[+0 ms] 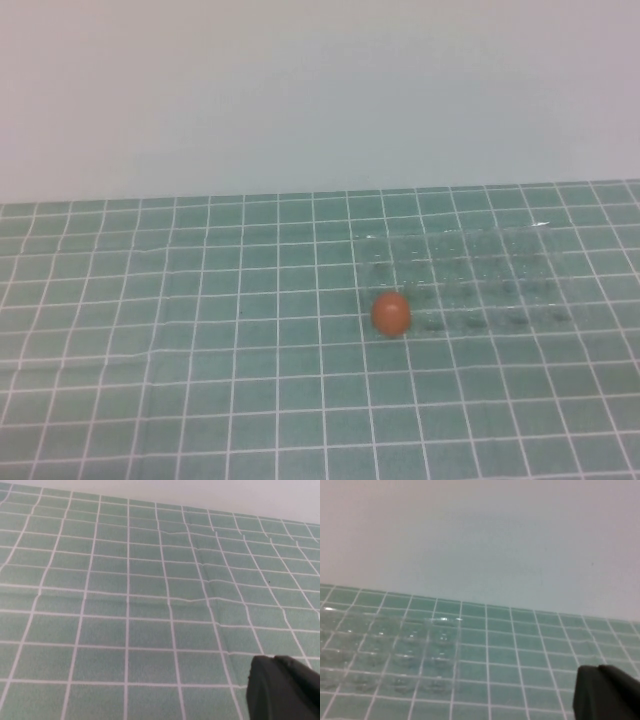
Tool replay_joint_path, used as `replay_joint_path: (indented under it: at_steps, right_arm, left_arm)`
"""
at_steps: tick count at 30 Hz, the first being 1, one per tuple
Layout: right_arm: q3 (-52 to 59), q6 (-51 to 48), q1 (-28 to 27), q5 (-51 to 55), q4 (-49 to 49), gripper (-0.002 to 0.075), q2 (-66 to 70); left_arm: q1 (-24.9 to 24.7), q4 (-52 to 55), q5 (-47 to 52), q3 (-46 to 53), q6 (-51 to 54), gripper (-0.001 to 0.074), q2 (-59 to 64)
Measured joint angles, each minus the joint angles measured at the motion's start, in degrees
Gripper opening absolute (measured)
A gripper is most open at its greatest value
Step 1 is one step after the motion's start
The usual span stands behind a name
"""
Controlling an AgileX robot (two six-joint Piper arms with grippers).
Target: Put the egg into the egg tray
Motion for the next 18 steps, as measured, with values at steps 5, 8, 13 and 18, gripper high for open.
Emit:
replay_joint_path:
  at_steps: [5,8,13,18]
  right_arm:
    - [9.19,37.12,0.0,-0.11,-29.95,-0.0001,-8.79]
    - [11.18,52.86,-0.09,3.35,-42.43,-0.0001,-14.1]
    - [11.2,58.22,-0.09,14.21,-52.39,-0.0001,-21.56]
    - [11.2,58.97,-0.09,17.77,-53.97,-0.0001,-22.39]
  left_arm:
    - [0.0,0.0,0.0,0.0,0.0,-0.0001,0.0]
    - [0.0,0.0,0.0,0.0,0.0,-0.0001,0.0]
    - [0.0,0.0,0.0,0.0,0.0,-0.0001,0.0]
    - [0.0,0.0,0.0,0.0,0.0,-0.0001,0.0]
